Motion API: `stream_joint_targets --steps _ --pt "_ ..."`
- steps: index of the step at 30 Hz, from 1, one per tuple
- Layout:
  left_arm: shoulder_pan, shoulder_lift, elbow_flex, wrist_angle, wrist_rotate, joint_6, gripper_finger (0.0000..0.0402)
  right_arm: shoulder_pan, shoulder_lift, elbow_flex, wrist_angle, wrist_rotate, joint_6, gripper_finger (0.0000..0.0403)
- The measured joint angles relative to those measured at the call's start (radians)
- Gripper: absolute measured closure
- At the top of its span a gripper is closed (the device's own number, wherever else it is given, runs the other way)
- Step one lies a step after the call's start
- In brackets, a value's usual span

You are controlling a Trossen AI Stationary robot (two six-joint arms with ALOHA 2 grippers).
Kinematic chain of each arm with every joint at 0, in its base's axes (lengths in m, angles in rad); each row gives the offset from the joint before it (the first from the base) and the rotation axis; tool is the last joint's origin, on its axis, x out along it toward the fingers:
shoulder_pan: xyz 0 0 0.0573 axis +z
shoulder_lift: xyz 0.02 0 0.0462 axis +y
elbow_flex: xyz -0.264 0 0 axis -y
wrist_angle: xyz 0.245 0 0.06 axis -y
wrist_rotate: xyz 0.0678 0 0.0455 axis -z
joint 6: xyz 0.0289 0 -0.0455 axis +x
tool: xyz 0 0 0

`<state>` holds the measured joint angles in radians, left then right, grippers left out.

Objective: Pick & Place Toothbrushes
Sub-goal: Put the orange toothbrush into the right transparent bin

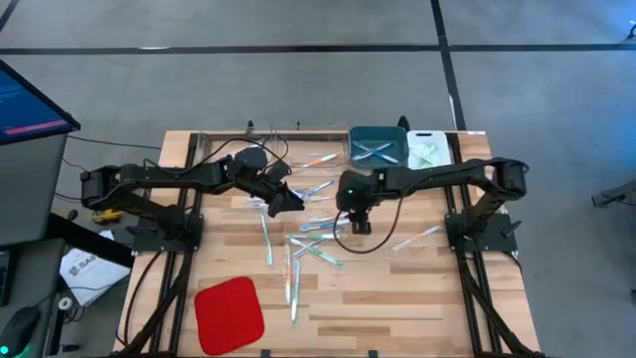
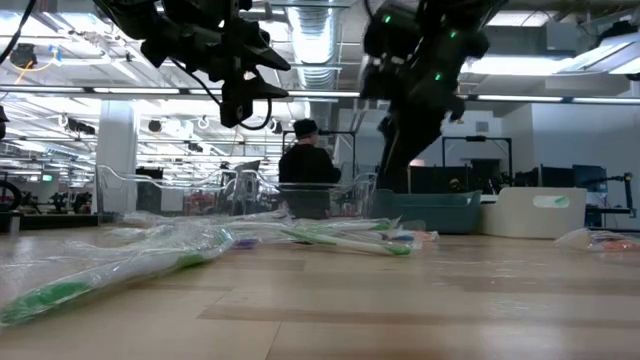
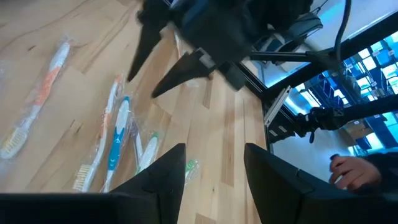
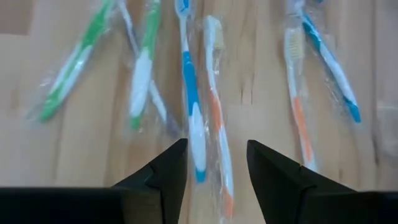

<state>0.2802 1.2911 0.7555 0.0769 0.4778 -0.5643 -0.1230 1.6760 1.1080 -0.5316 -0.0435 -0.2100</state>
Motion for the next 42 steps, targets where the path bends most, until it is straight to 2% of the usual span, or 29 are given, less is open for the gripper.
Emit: stream_joint_targets --steps 13,19,28,35,42 --pt "-0.019 0.0 0.0 -0.009 -0.001 0.001 0.0243 0.013 0.165 0.0 0.114 0.036 -0.003 0.0244" --pt "-0.019 0.0 0.0 -0.01 -0.001 0.002 0.0243 0.031 0.21 0.0 0.117 0.098 -0.008 0.0244" --pt "-0.019 0.0 0.0 -0.01 0.001 0.006 0.0243 0.029 0.207 0.0 0.123 0.101 0.005 0.0253" --pt "-0.019 0.0 0.0 -0.01 0.002 0.007 0.0243 0.031 0.171 0.003 0.151 0.099 0.118 0.0266" --pt "-0.021 0.0 0.0 -0.012 0.002 0.01 0.0243 0.024 0.133 -0.001 0.193 0.097 0.132 0.0221"
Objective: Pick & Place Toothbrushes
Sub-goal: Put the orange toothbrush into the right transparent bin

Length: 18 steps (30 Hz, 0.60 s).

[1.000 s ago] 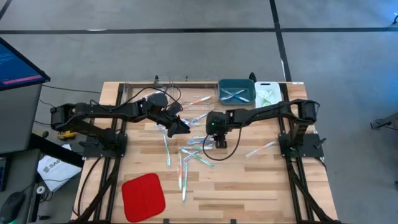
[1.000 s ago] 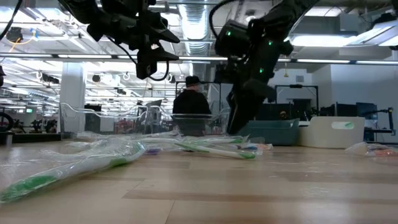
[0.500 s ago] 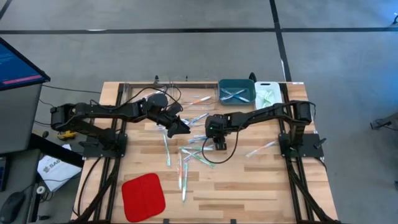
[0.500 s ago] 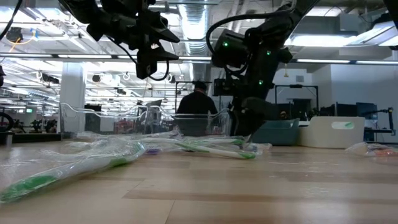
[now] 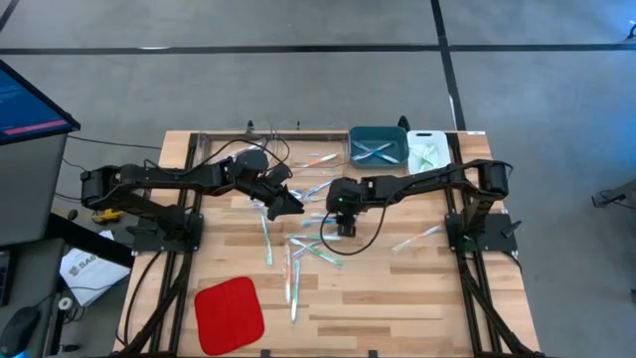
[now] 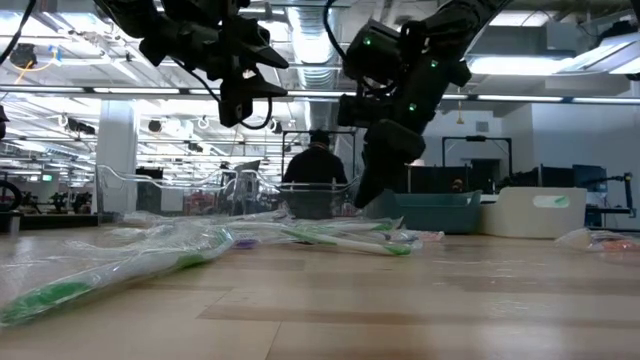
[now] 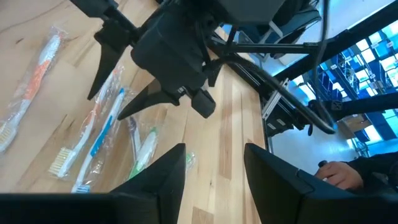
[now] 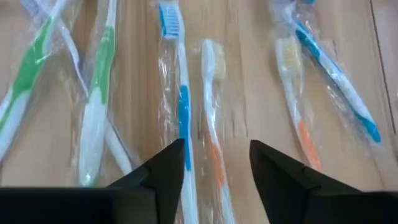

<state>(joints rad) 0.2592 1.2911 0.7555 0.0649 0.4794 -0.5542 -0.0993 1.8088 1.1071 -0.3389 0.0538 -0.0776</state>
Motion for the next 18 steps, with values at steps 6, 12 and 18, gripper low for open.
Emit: stream_joint_targets --steps 6,12,18 --pt "-0.005 0.0 0.0 -0.006 0.001 0.004 0.0243 -0.002 0.004 0.001 -0.041 0.0 0.0 0.0177" --pt "-0.005 0.0 0.0 -0.006 0.001 0.008 0.0243 -0.022 0.013 0.0 -0.04 0.004 0.0 0.017" --pt "-0.005 0.0 0.0 -0.006 0.001 0.009 0.0243 -0.047 0.013 0.0 -0.066 0.008 -0.011 0.0189"
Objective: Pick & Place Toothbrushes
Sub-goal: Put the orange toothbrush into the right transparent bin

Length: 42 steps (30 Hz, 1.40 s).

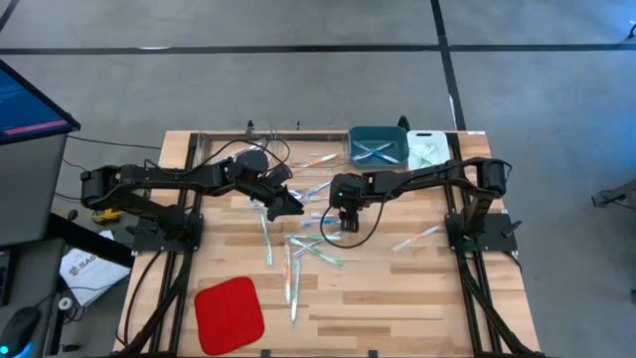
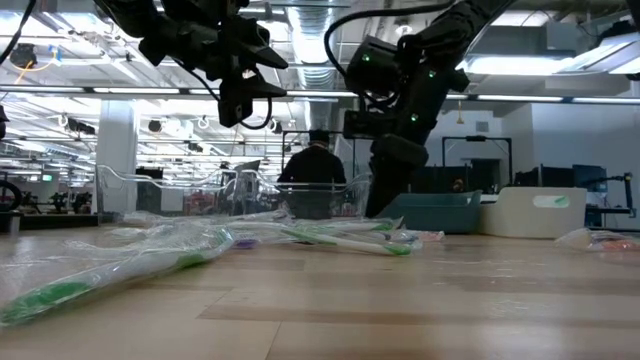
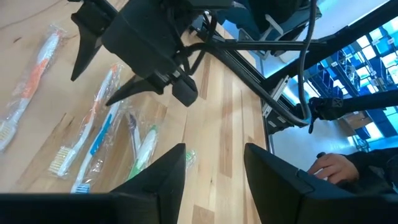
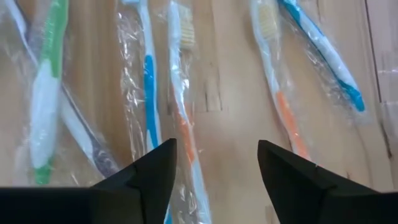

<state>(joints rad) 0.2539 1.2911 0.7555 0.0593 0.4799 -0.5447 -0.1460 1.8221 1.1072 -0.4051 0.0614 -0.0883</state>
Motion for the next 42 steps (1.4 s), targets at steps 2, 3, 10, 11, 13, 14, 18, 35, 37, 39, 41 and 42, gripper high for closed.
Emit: stream_joint_targets --steps 2,3,10,11,13,14,18,35,37,39,41,42 --pt "0.0 0.0 0.0 0.0 0.0 0.014 0.0243 -0.006 0.0 0.0 0.001 0.0 0.0 0.0196" --pt "0.0 0.0 0.0 0.0 0.0 0.015 0.0243 -0.007 0.0 0.0 0.0 0.0 0.0 0.02" --pt "0.0 0.0 0.0 -0.001 0.0 0.015 0.0243 0.01 0.002 -0.008 -0.004 0.0 0.001 0.0219" --pt "0.0 0.0 0.0 -0.001 0.0 0.017 0.0243 0.014 0.011 -0.012 0.009 0.0 0.001 0.022" --pt "0.0 0.0 0.0 -0.002 0.0 0.017 0.0243 0.021 0.018 -0.027 -0.009 -0.001 0.008 0.022" --pt "0.0 0.0 0.0 -0.003 0.0 0.017 0.0243 0.022 0.018 -0.033 -0.016 0.0 0.008 0.0219" --pt "0.0 0.0 0.0 -0.007 0.001 0.018 0.0243 0.023 0.016 -0.058 -0.009 0.0 0.011 0.0214" --pt "0.0 0.0 0.0 -0.009 0.0 0.017 0.0243 -0.008 0.015 -0.082 0.006 -0.015 0.003 0.0315" --pt "0.0 0.0 0.0 -0.011 0.0 0.017 0.0243 -0.007 0.012 -0.094 0.012 -0.014 0.003 0.0331" --pt "0.0 0.0 0.0 -0.012 0.0 0.017 0.0243 -0.002 0.01 -0.104 0.017 -0.015 0.006 0.0344" --pt "0.0 0.0 0.0 -0.014 0.0 0.017 0.0243 0.004 0.01 -0.106 0.017 -0.014 0.026 0.0357" --pt "0.0 0.0 0.0 -0.015 0.0 0.017 0.0243 0.007 0.01 -0.105 0.016 -0.012 0.038 0.0364"
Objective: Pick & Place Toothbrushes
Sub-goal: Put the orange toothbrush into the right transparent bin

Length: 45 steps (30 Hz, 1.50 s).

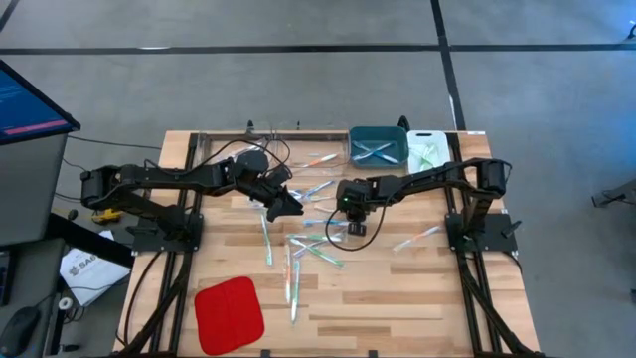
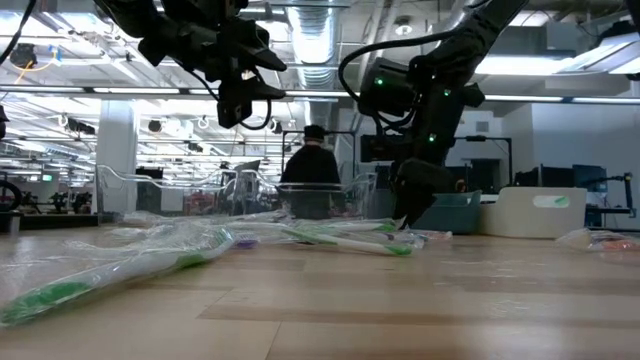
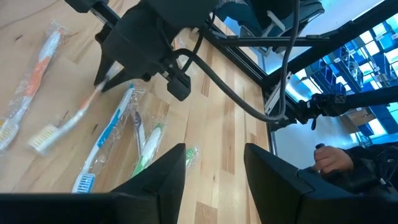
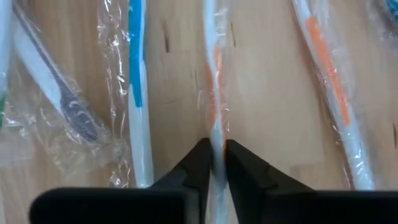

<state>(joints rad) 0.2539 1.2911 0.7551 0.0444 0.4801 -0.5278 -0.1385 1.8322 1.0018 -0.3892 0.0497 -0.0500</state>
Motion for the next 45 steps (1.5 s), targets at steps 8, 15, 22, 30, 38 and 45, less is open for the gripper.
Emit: stream_joint_targets --steps 8,15,22,30,38,45 --pt "0.0 0.0 0.0 0.0 0.0 0.0 0.0243 0.016 -0.003 0.099 -0.101 -0.017 0.023 0.0382" --pt "0.0 -0.004 0.0 -0.001 0.0 0.001 0.0243 0.013 -0.007 0.273 -0.336 -0.009 -0.099 0.0391" --pt "0.011 -0.113 -0.002 0.011 -0.03 0.038 0.0243 -0.009 -0.007 0.496 -0.477 0.003 -0.225 0.0385" --pt "0.043 -0.289 -0.001 0.019 -0.188 0.059 0.0243 -0.167 -0.005 0.682 -0.408 0.024 -0.404 0.0392" --pt "0.039 -0.341 -0.001 0.018 -0.241 0.06 0.0243 -0.355 0.129 0.696 -0.287 -0.031 -0.48 0.0392" --pt "0.032 -0.34 -0.001 0.015 -0.241 0.048 0.0243 -0.394 0.298 0.864 -0.369 -0.049 -0.526 0.0392"
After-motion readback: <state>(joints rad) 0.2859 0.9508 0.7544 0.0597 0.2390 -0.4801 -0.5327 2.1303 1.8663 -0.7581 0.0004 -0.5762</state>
